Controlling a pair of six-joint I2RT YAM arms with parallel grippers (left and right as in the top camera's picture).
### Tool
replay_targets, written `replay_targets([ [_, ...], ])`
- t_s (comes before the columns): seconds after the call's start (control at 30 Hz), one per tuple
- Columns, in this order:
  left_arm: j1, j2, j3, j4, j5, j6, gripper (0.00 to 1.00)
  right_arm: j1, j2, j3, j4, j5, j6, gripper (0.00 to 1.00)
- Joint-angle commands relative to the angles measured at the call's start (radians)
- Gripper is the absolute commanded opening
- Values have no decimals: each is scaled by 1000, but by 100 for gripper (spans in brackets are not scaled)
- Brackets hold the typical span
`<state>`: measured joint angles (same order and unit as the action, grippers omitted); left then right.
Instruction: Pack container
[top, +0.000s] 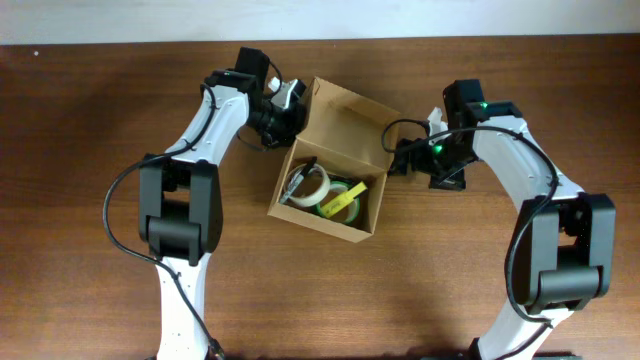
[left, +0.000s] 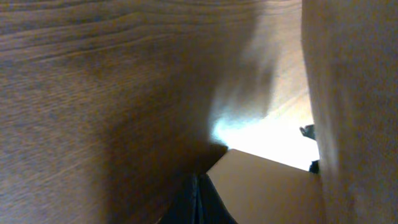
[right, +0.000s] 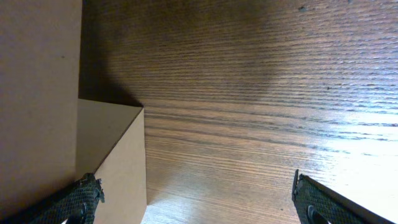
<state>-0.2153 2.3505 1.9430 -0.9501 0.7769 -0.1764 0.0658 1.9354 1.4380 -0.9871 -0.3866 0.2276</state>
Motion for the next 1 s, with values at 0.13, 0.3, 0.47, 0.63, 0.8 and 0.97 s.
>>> replay_targets([
  [0.13, 39, 6, 18, -4, 246, -2, 2, 17, 2, 151, -43, -115, -13, 99],
  [0.3, 79, 6, 18, -5, 360, -2, 2, 17, 2, 190, -68, -114, -13, 99],
  [0.47, 114, 6, 18, -16, 457, -10, 10, 17, 2, 191, -73, -114, -13, 99],
  [0.63, 145, 6, 18, -24, 517, -40, 11, 17, 2, 191, -73, -114, -13, 99],
  [0.8, 171, 6, 18, -23, 584, -40, 18, 17, 2, 191, -73, -114, -13, 99],
  [0.97, 184, 6, 18, -23, 628, -43, 20, 17, 2, 191, -73, -114, -13, 99],
])
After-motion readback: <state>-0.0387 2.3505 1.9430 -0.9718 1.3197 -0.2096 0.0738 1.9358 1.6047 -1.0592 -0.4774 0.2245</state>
